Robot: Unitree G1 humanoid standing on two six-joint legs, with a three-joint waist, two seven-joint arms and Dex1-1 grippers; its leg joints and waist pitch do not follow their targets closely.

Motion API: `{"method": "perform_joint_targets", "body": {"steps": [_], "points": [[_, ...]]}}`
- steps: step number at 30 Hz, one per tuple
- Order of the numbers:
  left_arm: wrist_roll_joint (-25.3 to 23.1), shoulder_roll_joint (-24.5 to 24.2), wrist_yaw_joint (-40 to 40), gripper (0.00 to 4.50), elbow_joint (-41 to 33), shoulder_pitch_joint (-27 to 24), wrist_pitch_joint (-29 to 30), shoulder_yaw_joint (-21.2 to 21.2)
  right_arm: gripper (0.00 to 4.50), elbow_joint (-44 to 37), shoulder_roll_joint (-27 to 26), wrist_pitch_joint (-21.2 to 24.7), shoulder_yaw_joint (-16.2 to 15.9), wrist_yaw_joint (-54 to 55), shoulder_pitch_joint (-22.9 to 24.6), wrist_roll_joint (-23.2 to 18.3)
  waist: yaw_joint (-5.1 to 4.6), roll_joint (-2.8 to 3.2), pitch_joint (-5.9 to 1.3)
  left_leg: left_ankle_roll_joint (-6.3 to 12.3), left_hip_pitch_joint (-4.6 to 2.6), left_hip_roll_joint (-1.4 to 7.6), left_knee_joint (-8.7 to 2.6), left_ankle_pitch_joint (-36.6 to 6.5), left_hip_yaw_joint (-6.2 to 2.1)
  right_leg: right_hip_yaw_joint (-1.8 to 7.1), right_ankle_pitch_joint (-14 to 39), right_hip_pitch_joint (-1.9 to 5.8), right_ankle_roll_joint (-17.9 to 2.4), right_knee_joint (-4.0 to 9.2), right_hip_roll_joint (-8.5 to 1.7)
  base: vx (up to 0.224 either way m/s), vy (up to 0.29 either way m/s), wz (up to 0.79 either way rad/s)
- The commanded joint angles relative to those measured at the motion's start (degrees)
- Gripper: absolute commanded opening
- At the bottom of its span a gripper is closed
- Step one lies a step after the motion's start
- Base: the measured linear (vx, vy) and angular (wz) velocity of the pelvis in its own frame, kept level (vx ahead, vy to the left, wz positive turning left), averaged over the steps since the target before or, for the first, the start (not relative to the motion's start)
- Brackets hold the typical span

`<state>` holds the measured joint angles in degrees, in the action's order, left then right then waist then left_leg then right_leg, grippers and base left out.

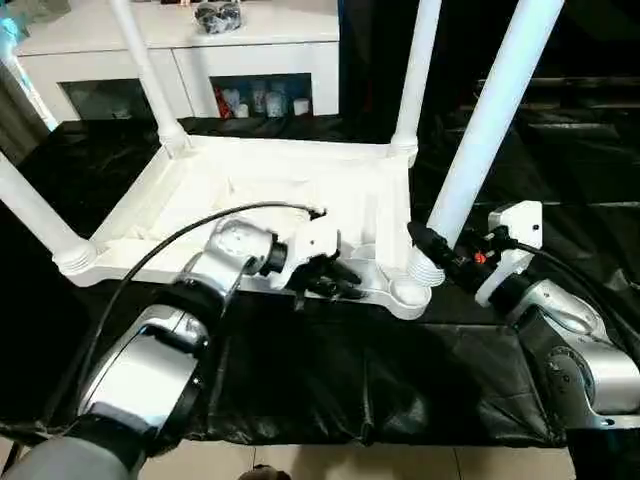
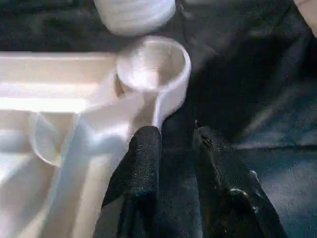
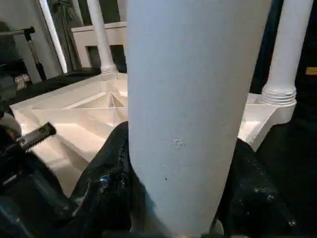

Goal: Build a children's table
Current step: Move table base

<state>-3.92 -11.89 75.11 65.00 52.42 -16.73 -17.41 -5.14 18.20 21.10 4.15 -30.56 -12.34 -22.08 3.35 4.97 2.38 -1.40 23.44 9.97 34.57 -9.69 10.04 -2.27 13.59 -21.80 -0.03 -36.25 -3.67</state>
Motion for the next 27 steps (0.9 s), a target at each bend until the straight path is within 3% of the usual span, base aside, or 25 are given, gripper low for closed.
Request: {"method": "perform_joint_targets", "body": {"steps": [1,8,11,12,17,19,20,27], "points": [[-1.0,-0.2,-0.7,1.19,0.9,0.7,-1.2,-0.4,1.87,-1.8,0.2,-0.1,0.7,0.0,0.2,-0.1,0.02,-0.67,-4.31,7.01,-1.71,3.01,-2.9,-4.6,-1.25,1.95,-9.9,3.0,-15.9,3.5,-4.75,0.0,0.0,0.0],[-1.8,0.2,-3.2,1.19,3.8,1.3,-0.8,-0.4,1.87,-1.8,0.2,0.0,0.5,0.0,0.0,-0.2,0.01,-0.91,-4.06,6.23,-1.81,3.05,-3.16,-6.4,-1.21,1.99,-6.3,2.98,-16.2,3.91,-4.86,0.0,0.0,0.0],[-1.0,0.8,-5.7,1.19,5.0,2.2,-2.3,1.5,1.87,-1.8,0.2,0.0,0.5,0.0,-0.1,-0.4,-0.07,-0.8,-3.86,5.41,-1.92,3.03,-3.34,-7.9,-1.23,2.03,-3.9,3.0,-16.1,4.19,-4.88,0.0,0.0,0.0],[-0.8,1.0,-5.8,1.19,5.2,2.5,-2.5,2.2,1.87,-1.9,0.2,0.0,0.4,0.0,0.0,-0.4,-0.04,-0.48,-3.93,5.09,-2.07,3.08,-3.34,-8.2,-1.29,2.03,-3.6,2.97,-16.0,4.19,-4.92,0.0,0.0,0.0],[0.0,1.3,-4.9,1.19,5.7,3.0,-1.6,3.2,1.87,-2.1,0.4,0.1,0.6,0.1,0.2,-0.5,-0.07,-0.72,-4.06,5.49,-1.94,3.04,-3.27,-6.8,-1.29,2.06,-6.5,3.03,-16.1,3.94,-4.9,0.0,0.0,0.0],[-0.5,1.4,-5.6,1.19,6.4,3.2,-1.6,3.0,1.87,-2.2,0.4,0.1,0.6,0.1,0.4,-0.5,-0.04,-0.31,-4.13,5.86,-1.93,3.03,-3.16,-6.4,-1.32,2.02,-7.4,3.02,-16.2,3.83,-4.94,0.0,0.0,0.0],[-0.5,1.4,-5.6,1.19,6.4,3.2,-1.6,3.0,1.87,-2.2,0.4,0.1,0.6,0.1,0.4,-0.5,-0.11,-0.57,-4.09,5.99,-1.92,3.02,-3.17,-6.5,-1.3,2.02,-7.7,3.04,-16.1,3.89,-4.87,0.0,0.0,0.0],[-2.6,1.3,-6.8,1.19,8.4,2.8,0.2,1.6,1.87,-2.2,0.3,0.1,0.5,0.2,0.3,-0.5,-0.19,-0.49,-3.96,5.41,-2.01,3.06,-3.34,-7.7,-1.33,2.04,-5.3,3.01,-15.9,4.19,-4.87,0.0,0.0,0.0]]}}
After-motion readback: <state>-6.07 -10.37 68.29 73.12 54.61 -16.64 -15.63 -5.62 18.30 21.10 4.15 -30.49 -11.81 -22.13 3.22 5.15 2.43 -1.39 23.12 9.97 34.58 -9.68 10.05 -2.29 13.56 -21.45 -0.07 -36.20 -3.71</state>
